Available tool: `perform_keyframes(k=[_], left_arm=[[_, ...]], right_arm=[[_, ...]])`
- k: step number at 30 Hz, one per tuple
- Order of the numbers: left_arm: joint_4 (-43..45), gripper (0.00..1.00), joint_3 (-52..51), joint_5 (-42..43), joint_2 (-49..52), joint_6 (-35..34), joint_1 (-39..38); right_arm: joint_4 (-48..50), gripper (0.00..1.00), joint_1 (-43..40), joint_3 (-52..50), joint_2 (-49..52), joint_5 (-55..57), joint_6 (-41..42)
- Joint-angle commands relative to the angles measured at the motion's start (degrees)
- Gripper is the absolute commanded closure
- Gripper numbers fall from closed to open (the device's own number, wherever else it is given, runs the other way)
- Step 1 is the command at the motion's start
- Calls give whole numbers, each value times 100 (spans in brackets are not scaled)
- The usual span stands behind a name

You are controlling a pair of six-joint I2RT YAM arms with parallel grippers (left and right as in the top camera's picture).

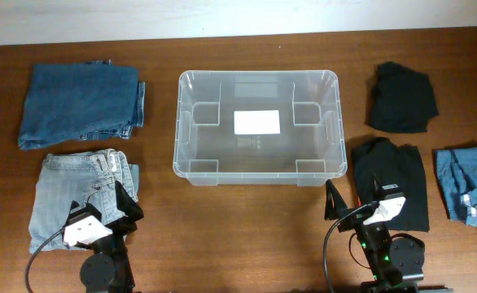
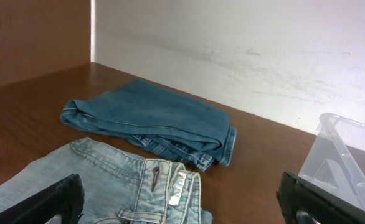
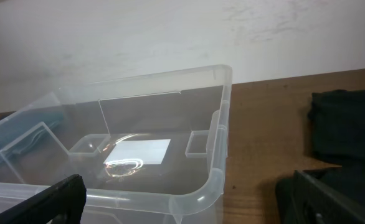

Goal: Pack container

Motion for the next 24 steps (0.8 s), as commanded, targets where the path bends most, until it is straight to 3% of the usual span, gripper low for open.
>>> perform_keyframes(k=[1, 14, 18, 24], left_arm=[[-28, 0, -7, -61, -35, -11, 28], [-28, 1, -7, -61, -35, -11, 28], [-28, 1, -7, -61, -35, -11, 28], [-28, 0, -7, -61, -35, -11, 28]], right_arm=[[-39, 2, 57, -26, -59, 72, -57], [-31, 2, 59, -26, -59, 68, 4], [603, 2, 57, -13, -59, -267, 9], [619, 2, 57, 754, -59, 52, -136]])
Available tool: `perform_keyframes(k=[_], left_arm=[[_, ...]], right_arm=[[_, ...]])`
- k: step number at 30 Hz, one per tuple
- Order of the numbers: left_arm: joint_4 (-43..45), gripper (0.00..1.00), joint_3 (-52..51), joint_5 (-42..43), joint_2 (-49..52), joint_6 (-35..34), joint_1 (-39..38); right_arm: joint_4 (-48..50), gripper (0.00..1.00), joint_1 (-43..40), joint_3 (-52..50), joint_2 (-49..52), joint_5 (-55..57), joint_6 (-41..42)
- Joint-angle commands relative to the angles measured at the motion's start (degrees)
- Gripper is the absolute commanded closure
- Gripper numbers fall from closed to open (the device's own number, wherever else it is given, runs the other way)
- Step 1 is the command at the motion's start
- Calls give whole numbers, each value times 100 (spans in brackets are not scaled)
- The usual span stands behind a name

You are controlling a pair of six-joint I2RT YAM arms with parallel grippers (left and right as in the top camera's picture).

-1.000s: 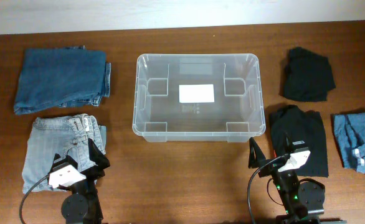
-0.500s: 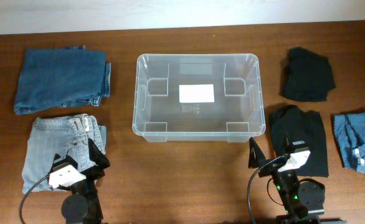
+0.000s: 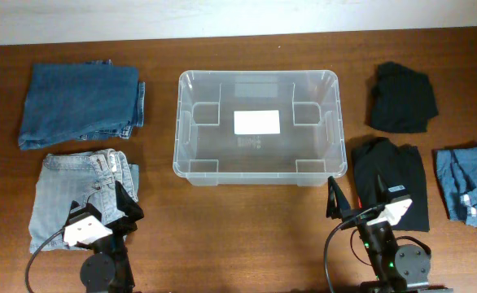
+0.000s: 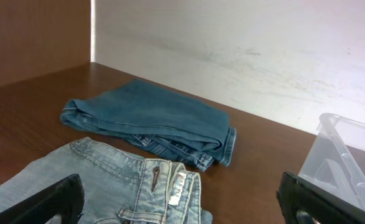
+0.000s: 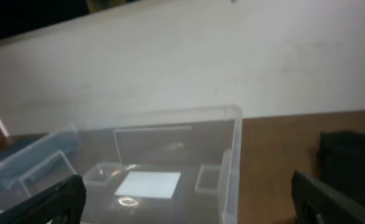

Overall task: Pack container
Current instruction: 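Move the right gripper over the folded black shirt on the right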

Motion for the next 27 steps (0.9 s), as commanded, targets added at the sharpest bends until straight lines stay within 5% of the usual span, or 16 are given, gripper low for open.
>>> perform_keyframes(k=[1, 13, 21, 27], left_arm=[[-28, 1, -7, -63, -35, -11, 28], [-28, 1, -7, -63, -35, -11, 28], [-28, 1, -7, -63, -35, -11, 28], [-28, 1, -7, -63, -35, -11, 28]], right_arm=[[-140, 2, 57, 758, -59, 256, -243], [-3040, 1, 52, 4201, 1515, 1768, -1108], [-5766, 1, 11, 7014, 4321, 1749, -1139], [-6382, 1, -855, 7995, 5716, 664, -1357]])
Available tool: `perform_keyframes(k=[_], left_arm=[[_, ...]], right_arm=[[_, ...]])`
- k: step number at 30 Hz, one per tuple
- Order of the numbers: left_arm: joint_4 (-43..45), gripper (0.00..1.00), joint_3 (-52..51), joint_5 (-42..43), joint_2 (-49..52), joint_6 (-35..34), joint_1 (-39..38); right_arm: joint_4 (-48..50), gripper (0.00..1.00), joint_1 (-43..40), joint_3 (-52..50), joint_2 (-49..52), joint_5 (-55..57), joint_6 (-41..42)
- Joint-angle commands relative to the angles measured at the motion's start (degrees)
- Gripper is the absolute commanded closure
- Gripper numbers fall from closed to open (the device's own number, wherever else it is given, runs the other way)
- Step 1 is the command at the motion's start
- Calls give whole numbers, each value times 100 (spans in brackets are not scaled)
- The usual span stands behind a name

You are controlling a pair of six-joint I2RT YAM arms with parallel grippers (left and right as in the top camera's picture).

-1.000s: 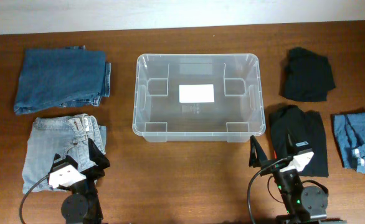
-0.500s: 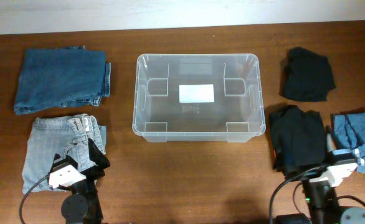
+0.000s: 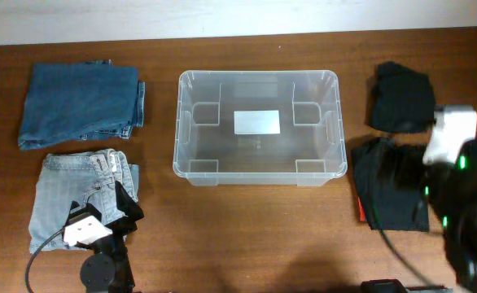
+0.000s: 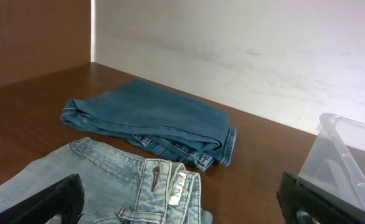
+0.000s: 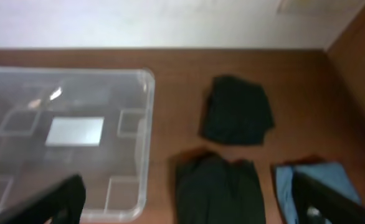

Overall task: Pack container
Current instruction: 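Move the right gripper over the folded black shirt on the right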

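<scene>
The clear plastic container (image 3: 191, 167) stands in the middle of the table with only a white label inside. Folded dark blue jeans (image 3: 80, 104) and light jeans (image 3: 76, 191) lie to its left. To its right lie a small black garment (image 3: 401, 98), a larger black one (image 5: 218, 190) and a light blue one (image 5: 304, 186). My left gripper (image 4: 179, 208) is low over the light jeans, open and holding nothing. My right gripper (image 5: 189, 208) hangs open high above the right-hand clothes. Its blurred arm (image 3: 458, 175) hides the light blue garment from overhead.
A pale wall (image 4: 245, 56) runs along the table's far edge. Bare wood (image 3: 247, 236) lies between the container and the front edge. A wooden side panel (image 5: 360, 74) rises on the right.
My right arm was low at the front edge, facing the container. It is now raised high over the right-hand clothes, with its camera looking down. The left arm and all clothes are unchanged.
Both grippers were open and low at the table's front edge. The right wrist's view then showed more of the wall above the container. Now it looks down from high above the container and the right-side garments. No item has moved.
</scene>
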Motion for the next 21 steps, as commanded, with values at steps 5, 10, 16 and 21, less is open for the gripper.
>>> perform_keyframes(k=[5, 10, 16, 21], left_arm=[[-28, 1, -7, -63, -35, -11, 28], [-28, 1, -7, -63, -35, -11, 28], [-28, 1, -7, -63, -35, -11, 28], [-28, 1, -7, -63, -35, -11, 28]], right_arm=[[-522, 2, -1740, 616, 1401, -2433, -402], [-887, 2, -2625, 616, 2240, -2535, -345], [-925, 2, -3425, 614, 3342, -2500, -273], [-905, 2, -3626, 614, 4522, -2500, -286]])
